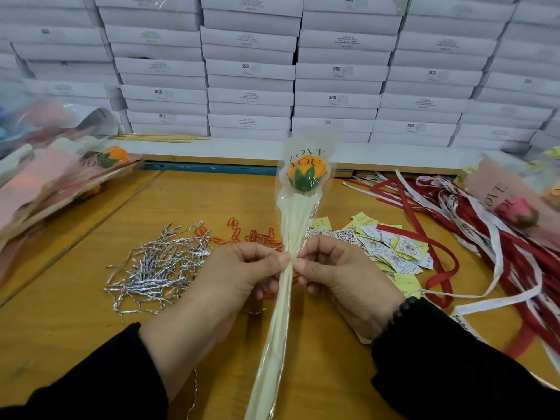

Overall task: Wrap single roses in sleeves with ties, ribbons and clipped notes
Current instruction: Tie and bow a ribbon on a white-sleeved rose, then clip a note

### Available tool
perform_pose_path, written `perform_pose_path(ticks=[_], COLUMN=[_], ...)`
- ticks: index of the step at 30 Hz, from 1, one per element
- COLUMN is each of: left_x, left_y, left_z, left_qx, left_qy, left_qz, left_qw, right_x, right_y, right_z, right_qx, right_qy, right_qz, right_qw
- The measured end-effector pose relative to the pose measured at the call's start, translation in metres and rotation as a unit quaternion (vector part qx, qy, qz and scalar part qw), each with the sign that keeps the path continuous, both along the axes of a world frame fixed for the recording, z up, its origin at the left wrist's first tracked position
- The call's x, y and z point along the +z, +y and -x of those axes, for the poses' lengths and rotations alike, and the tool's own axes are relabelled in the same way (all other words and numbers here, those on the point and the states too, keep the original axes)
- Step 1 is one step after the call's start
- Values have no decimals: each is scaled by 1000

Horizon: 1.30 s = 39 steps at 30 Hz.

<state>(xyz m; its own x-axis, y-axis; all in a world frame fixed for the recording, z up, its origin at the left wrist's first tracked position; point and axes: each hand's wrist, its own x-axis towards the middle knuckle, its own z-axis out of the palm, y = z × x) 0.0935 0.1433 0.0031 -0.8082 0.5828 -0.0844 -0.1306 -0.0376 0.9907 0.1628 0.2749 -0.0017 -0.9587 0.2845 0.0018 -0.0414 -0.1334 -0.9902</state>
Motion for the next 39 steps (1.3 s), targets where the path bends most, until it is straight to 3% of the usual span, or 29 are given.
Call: perform_pose_path(ticks=[5, 12, 19, 24, 29, 36, 39], left_x=[3, 7, 9, 8, 6, 4, 3], left_y=[1, 1, -1, -2, -2, -2, -4], left_z=[-2, -4, 0, 4, 8, 8, 11], left_qx=[12, -35, 58, 96, 100, 96, 99], left_qy=[84, 55, 49, 55, 44, 56, 60], left_qz=[10, 4, -50, -58, -50, -55, -64], left_qw=[996, 998, 996, 992, 993, 992, 991], right_x=[-1, -1, -3, -4, -9, -6, -4], right_y=[2, -2, -7, -21, -34, -37, -24], right_z=[1, 1, 4, 2, 1, -1, -2], right_qx=[-19, -19, -45, 31, 69, 92, 37], right_qy=[11, 24, 12, 13, 16, -9, -56], right_qz=[-39, -57, -164, -401, -545, -574, -544], right_qw=[999, 998, 985, 915, 835, 813, 837])
